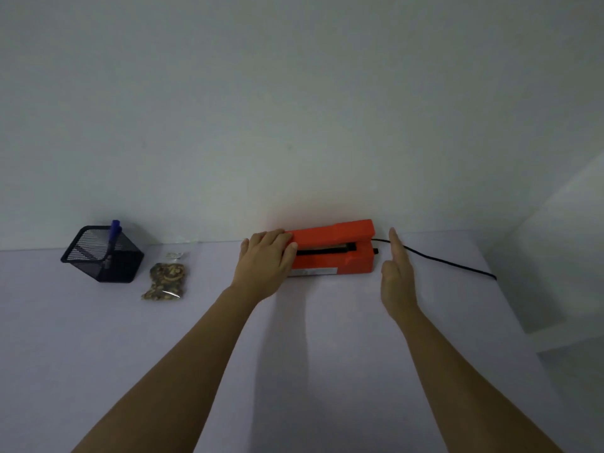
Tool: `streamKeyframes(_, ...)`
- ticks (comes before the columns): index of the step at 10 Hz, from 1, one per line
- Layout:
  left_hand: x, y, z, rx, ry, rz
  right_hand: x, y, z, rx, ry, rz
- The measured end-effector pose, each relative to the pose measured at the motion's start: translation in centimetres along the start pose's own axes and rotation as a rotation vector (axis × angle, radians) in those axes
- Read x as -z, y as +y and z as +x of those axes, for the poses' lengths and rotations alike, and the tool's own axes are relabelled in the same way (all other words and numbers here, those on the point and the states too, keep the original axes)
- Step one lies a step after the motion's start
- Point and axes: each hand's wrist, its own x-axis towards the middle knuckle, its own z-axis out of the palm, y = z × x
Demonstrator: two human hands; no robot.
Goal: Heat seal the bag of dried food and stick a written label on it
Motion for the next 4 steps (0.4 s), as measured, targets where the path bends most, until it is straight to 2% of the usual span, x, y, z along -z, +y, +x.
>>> streamKeyframes(2,3.6,0.4,-0.7,-0.004,-0.029,-0.056,0.4,-6.2,-1.7,0.170,0.001,-0.152)
streamKeyframes(4,9.6,-0.7,-5.5,-0.058,0.016,-0.068,-2.8,-13.1,-7.2,0.265,-0.007,-0.210)
